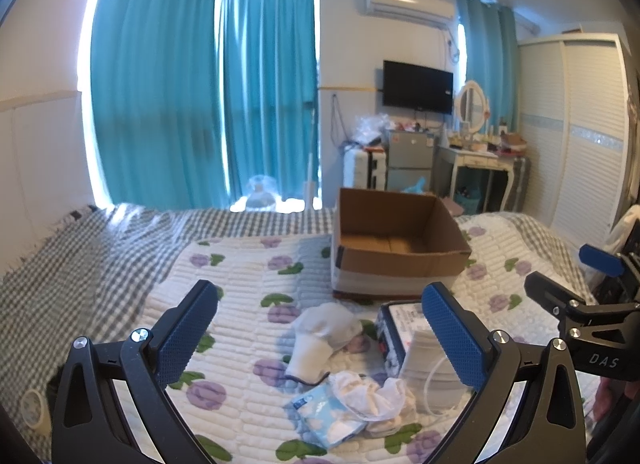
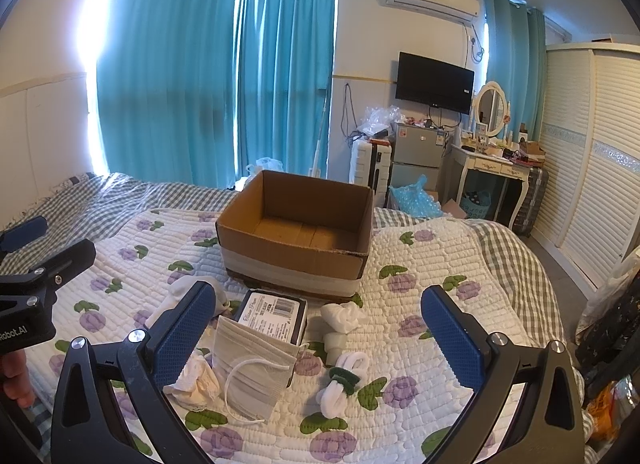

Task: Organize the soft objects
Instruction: 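Grasp the blue tissue pack with the left tool while the right tool grasps the white mask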

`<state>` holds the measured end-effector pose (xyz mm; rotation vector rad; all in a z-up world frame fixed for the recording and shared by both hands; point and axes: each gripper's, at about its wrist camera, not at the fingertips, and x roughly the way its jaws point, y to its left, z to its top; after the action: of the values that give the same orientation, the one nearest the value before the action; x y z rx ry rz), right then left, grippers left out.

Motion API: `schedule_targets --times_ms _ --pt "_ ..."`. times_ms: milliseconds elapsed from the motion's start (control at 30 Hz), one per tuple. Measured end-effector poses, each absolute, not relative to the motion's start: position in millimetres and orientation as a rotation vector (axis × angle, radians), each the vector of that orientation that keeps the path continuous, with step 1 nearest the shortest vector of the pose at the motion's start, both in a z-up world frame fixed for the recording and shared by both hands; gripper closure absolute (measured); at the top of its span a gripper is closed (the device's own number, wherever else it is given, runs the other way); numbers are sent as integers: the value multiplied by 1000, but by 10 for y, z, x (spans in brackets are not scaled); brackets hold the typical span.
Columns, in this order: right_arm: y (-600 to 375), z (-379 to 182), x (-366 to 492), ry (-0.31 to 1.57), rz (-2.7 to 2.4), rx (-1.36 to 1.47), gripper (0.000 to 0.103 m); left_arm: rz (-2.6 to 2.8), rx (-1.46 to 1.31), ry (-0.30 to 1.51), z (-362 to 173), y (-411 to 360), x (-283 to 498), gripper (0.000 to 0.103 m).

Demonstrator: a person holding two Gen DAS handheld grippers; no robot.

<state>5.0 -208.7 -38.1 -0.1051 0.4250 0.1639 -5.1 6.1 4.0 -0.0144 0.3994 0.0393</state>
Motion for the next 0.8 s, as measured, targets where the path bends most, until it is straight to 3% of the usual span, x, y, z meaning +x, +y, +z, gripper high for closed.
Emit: schedule_targets --times_ms 300,800 --pt "-2132 -256 -19 455 199 -122 0 47 4 401 102 25 -107 0" --pt "-1892 -1469 580 799 317 -109 1 113 24 749 -1060 142 237 0"
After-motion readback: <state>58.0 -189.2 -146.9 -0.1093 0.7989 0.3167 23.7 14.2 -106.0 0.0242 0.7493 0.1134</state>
